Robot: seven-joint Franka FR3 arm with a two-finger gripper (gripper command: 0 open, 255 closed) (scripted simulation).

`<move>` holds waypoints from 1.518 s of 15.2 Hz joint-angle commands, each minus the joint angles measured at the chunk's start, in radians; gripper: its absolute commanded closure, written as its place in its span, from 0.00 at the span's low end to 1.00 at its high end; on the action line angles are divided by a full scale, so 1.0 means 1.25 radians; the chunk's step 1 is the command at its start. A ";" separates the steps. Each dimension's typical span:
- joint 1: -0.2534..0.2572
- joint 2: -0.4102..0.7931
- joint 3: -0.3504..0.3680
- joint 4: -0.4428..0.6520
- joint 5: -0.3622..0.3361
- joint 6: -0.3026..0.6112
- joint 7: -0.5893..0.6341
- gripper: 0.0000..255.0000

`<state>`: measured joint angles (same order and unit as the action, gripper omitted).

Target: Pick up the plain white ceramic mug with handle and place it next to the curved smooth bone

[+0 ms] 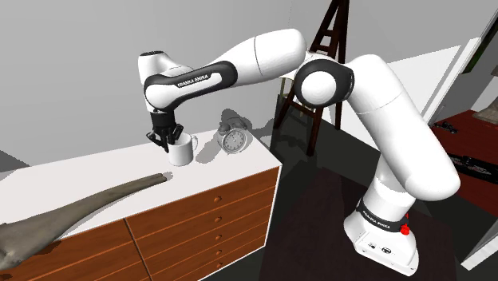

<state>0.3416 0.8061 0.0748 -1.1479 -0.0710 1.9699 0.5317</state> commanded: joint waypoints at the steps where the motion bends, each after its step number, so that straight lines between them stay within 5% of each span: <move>1: -0.001 0.007 0.000 -0.009 -0.001 0.017 0.000 1.00; 23: 0.002 0.129 -0.007 -0.036 -0.008 0.167 0.005 1.00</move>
<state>0.3442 0.9604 0.0669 -1.1936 -0.0801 2.1700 0.5385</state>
